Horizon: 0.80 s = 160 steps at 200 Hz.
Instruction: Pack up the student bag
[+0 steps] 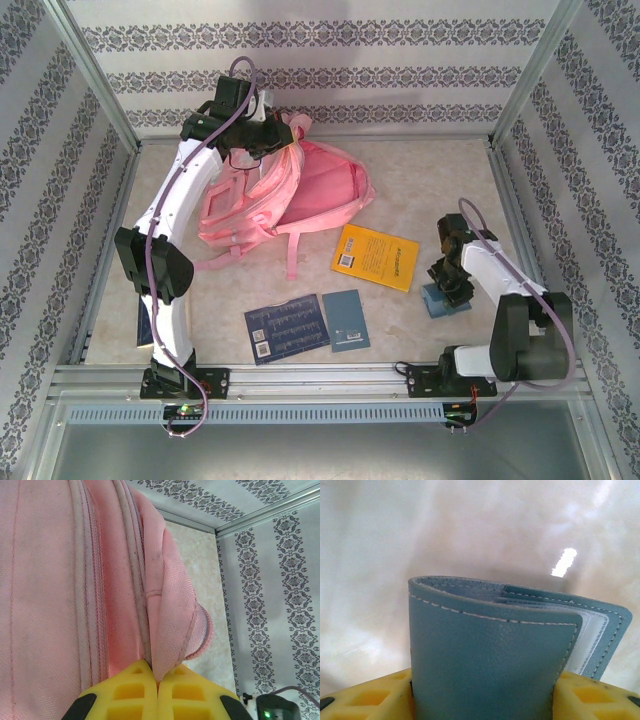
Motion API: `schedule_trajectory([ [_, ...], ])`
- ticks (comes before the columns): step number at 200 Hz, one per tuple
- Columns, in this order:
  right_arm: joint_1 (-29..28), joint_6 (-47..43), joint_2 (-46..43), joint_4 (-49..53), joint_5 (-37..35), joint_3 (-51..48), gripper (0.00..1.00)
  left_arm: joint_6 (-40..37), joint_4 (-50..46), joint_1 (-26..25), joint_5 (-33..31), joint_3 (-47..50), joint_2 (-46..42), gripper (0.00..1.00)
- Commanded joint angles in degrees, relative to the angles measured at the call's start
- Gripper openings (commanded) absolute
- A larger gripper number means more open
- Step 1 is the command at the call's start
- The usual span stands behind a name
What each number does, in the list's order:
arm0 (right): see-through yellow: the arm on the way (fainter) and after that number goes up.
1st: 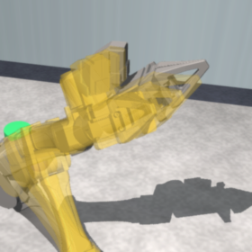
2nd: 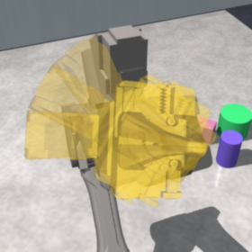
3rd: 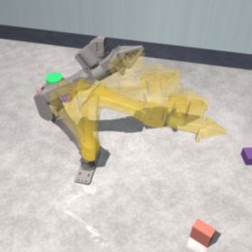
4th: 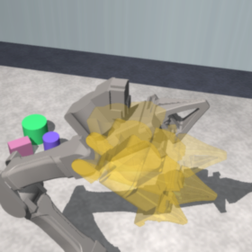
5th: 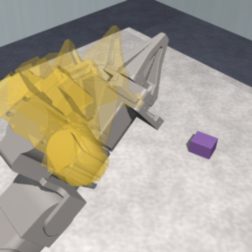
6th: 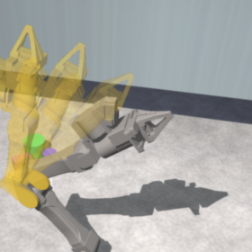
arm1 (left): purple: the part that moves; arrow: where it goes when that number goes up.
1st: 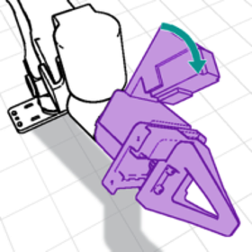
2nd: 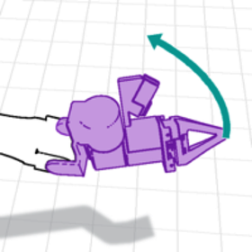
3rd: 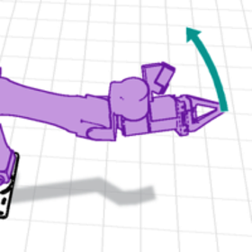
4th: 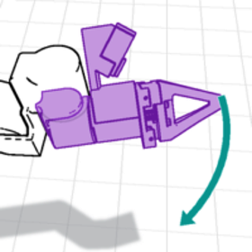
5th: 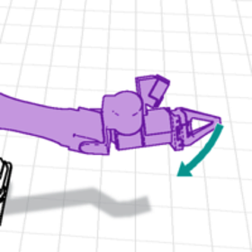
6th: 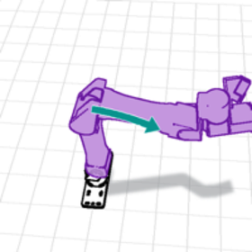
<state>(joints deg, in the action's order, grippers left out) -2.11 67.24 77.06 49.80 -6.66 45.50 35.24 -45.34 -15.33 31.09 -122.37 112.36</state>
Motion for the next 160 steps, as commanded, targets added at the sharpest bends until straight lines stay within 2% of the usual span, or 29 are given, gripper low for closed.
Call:
schedule_trajectory([
  [1, -4.4, -3.6, -2.3, 2.5, -5.2, 6.1, 0.6, 0.3, 4.8, -0.4, 1.3, -1.8, 0.3, 0.0],
  [30, -10.5, -12.0, 0.7, -1.5, -2.0, 11.6, 0.6, 0.3, 4.9, -0.3, 1.3, -1.9, 0.5, 0.0],
  [65, -13.6, -22.2, 11.5, -0.9, 6.0, 19.4, 0.61, 0.1, 4.7, -0.4, 1.4, -1.7, 0.3, 0.0],
  [109, -16.7, -29.0, 21.3, 4.0, 6.5, 23.7, 0.61, -0.1, 4.7, -0.4, 1.5, -1.1, 0.0, 0.0],
  [120, -16.8, -29.3, 22.7, 4.1, 7.3, 23.8, 0.65, -0.1, 4.7, -0.3, 1.5, -1.0, 0.0, 0.0],
  [144, -17.0, -30.6, 24.8, 5.1, 7.2, 24.9, 0.78, -0.1, 4.7, -0.3, 1.6, -0.9, -0.1, 0.0],
  [160, -17.5, -31.7, 24.6, 6.5, 5.3, 25.9, 0.82, -0.1, 4.8, -0.3, 1.5, -0.9, -0.2, 0.0],
])
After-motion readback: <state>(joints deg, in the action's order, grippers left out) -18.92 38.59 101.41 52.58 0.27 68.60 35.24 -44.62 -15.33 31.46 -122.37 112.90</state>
